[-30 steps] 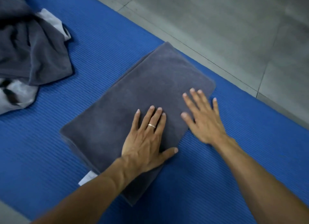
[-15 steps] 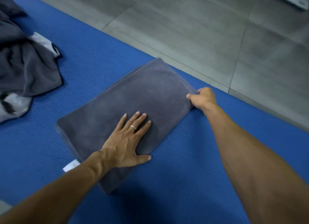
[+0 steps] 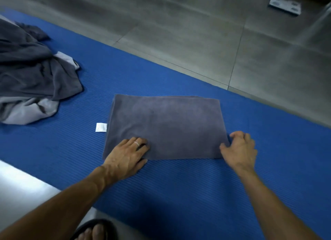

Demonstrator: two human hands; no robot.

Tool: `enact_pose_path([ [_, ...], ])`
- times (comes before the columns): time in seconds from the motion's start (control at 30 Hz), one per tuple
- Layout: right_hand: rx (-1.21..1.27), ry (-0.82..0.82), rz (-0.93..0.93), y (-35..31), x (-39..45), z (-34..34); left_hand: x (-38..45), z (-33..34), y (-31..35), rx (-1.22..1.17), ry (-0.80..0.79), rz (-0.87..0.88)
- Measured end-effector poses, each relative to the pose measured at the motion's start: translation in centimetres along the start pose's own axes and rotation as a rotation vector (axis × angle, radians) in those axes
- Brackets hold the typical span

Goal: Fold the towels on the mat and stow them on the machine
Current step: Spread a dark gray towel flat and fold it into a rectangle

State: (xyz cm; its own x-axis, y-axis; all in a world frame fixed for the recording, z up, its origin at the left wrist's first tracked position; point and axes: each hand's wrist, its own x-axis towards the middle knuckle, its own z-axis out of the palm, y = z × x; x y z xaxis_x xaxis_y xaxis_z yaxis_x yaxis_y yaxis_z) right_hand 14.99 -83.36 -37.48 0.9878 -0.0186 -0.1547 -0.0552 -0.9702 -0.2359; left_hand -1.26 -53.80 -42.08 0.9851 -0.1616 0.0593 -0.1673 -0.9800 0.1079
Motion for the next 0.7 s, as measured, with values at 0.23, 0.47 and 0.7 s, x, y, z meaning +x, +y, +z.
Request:
enact_pose_path([
  [0.23,-0.148,-0.269,-0.727,-4.0,-4.9,2.6,1.1,-1.5,0.7,-0.223,0.009,-0.18],
  [0.47,-0.158,-0.17,-0.642,-4.0,-2.7,2.6,4.6,-4.4,-1.7,-0.435,-0.092,-0.302],
  [0.7,-0.226,-0.646,-0.509,-5.4,0.5,-3.9,5.8,-7.3,-2.1,-0.715,-0.448,-0.241],
])
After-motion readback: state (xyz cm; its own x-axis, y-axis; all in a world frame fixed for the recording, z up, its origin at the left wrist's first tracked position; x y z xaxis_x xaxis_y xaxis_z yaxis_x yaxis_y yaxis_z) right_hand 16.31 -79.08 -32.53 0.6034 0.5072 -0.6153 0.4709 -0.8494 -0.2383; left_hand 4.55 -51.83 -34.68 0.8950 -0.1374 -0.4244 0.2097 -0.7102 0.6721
